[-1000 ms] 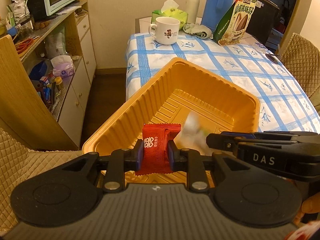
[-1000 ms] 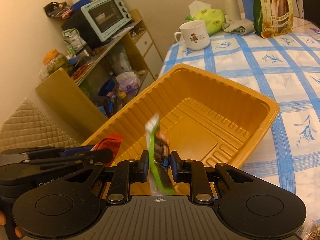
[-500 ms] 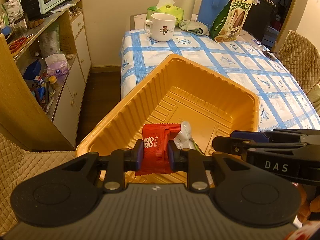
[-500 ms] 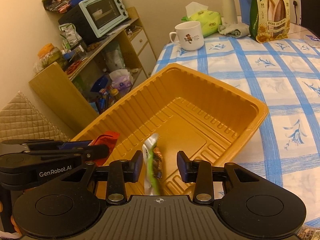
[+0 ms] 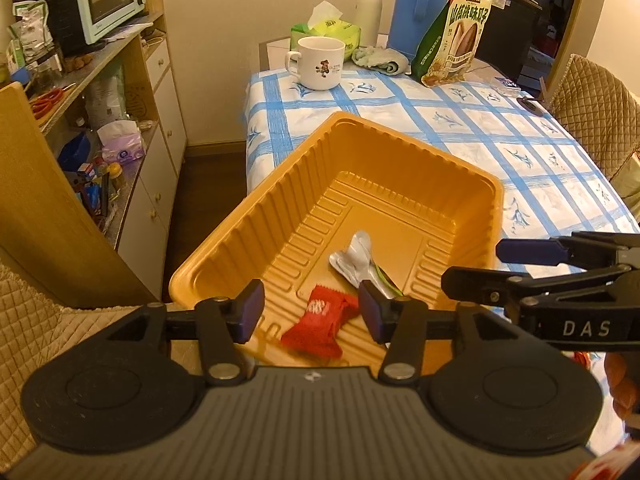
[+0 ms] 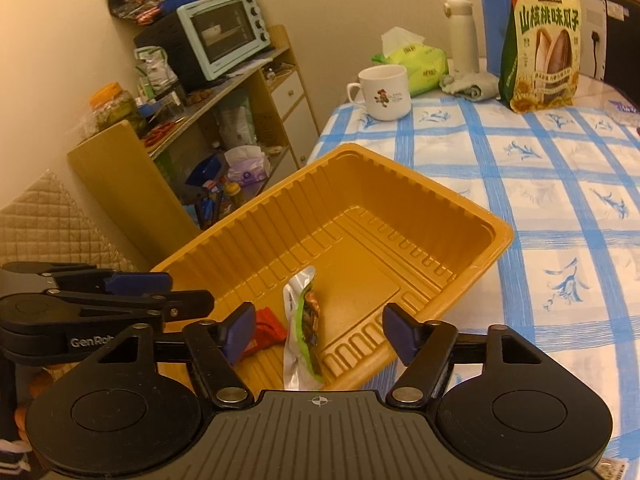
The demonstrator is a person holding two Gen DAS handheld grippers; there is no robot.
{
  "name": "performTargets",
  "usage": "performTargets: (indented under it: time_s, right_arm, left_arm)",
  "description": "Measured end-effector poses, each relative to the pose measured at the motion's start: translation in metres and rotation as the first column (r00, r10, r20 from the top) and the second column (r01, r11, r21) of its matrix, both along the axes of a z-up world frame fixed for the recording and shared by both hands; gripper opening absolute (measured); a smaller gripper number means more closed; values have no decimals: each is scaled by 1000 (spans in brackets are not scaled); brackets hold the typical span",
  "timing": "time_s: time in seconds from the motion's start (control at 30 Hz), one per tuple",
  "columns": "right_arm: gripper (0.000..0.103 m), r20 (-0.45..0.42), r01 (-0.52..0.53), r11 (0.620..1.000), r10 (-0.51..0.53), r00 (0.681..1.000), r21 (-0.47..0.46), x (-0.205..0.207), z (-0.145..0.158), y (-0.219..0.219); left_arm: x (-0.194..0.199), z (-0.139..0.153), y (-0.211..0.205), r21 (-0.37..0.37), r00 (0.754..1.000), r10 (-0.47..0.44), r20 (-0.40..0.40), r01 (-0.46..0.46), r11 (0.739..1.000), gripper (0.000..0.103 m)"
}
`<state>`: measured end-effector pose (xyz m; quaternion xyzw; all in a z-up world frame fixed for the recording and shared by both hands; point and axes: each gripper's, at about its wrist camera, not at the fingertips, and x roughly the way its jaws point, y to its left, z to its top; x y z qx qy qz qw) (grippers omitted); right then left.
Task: Organize snacks
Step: 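Open the left tool to drop the red candy into the basket, withdraw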
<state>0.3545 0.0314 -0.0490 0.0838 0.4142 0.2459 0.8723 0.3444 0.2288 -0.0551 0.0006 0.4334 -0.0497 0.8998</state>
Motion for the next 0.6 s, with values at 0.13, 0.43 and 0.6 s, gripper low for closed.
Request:
performTargets:
  time_s: [0.13, 0.43, 0.6]
  right_arm:
    - [76, 18, -16, 1000, 16, 1000, 16, -15, 9, -9]
    - [78, 60, -67, 997, 64, 996, 36, -65, 31, -45]
    - [78, 74, -84, 996, 82, 994, 26, -97, 35, -74]
  left_arm:
    - [-23, 10, -3, 2, 1000, 22, 8, -22, 1000, 54]
    - [-83, 29, -34, -14, 998, 50, 30, -50, 999, 60]
    - [-113, 34, -62, -24, 998, 48, 28, -47, 999, 61]
